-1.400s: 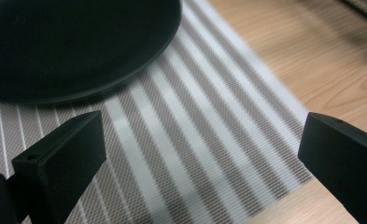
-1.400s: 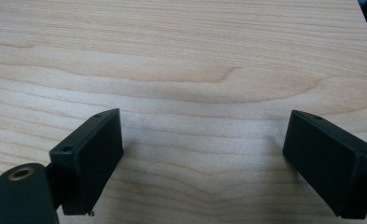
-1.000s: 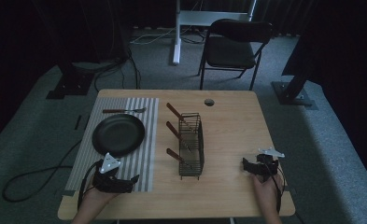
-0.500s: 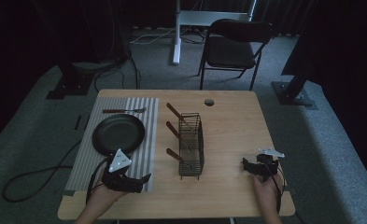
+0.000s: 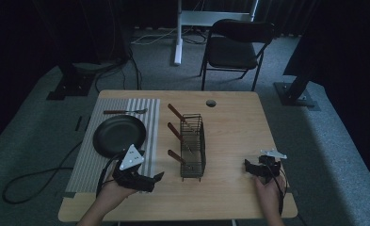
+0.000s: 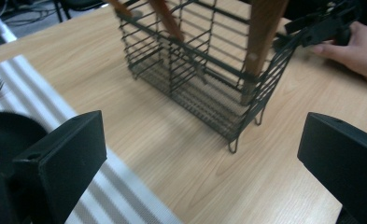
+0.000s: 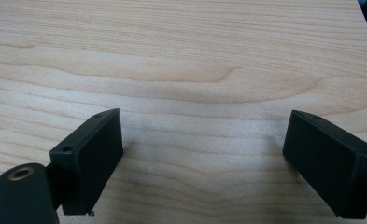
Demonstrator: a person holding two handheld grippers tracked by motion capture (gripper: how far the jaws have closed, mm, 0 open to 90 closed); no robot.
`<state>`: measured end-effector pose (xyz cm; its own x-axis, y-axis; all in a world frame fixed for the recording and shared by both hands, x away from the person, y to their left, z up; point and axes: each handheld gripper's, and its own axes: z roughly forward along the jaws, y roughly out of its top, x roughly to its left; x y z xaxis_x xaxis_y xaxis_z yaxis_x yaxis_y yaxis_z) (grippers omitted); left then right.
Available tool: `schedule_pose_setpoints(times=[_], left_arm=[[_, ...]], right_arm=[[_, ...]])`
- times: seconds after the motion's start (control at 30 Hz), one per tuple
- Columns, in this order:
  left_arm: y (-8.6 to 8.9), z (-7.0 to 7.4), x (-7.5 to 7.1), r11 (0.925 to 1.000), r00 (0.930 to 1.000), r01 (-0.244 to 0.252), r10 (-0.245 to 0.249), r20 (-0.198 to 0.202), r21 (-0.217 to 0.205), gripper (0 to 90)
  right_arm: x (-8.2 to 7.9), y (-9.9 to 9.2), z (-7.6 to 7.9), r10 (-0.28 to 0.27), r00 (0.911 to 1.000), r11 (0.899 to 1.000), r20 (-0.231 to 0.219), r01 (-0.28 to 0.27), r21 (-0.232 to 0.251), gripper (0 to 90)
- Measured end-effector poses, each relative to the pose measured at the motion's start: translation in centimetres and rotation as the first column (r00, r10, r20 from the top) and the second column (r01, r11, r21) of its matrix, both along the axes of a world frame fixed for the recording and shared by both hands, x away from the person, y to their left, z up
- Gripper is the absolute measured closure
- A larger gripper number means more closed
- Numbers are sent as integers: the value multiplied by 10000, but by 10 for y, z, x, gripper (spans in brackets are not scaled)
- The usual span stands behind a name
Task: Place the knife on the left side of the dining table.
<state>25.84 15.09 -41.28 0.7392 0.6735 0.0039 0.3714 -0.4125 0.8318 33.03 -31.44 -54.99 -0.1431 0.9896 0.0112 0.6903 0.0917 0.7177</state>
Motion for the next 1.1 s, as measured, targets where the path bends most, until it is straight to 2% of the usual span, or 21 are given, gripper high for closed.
schedule_pose_setpoints(times=[0.27,0.43,0.53,0.67,0.7,0.77,0.93,1.1], left_arm=[[-18,9,4,9997,9995,249,-249,207,-23,40],[-26,12,7,9994,9993,331,-330,192,-55,42],[-35,13,12,9983,9983,567,-566,130,-140,57],[-39,13,17,9968,9971,757,-754,131,-241,117],[-40,13,17,9963,9966,816,-812,150,-275,156],[-41,12,19,9950,9955,945,-941,134,-332,158],[-43,11,22,9921,9940,1097,-1093,91,-605,313],[-43,11,23,9916,9934,1135,-1122,242,-622,471]], right_arm=[[0,0,0,-1,10000,10000,10,1,6,111],[0,0,0,1,10000,10000,10,-1,5,111],[0,0,0,-2,10000,10000,10,2,7,111],[0,0,0,-3,10000,10000,9,3,7,111],[0,0,0,-2,10000,10000,9,2,7,111],[0,0,0,-2,10000,10000,9,2,7,111],[0,0,0,-2,10000,10000,10,2,7,111],[0,0,0,-4,10000,10000,9,4,9,111]])
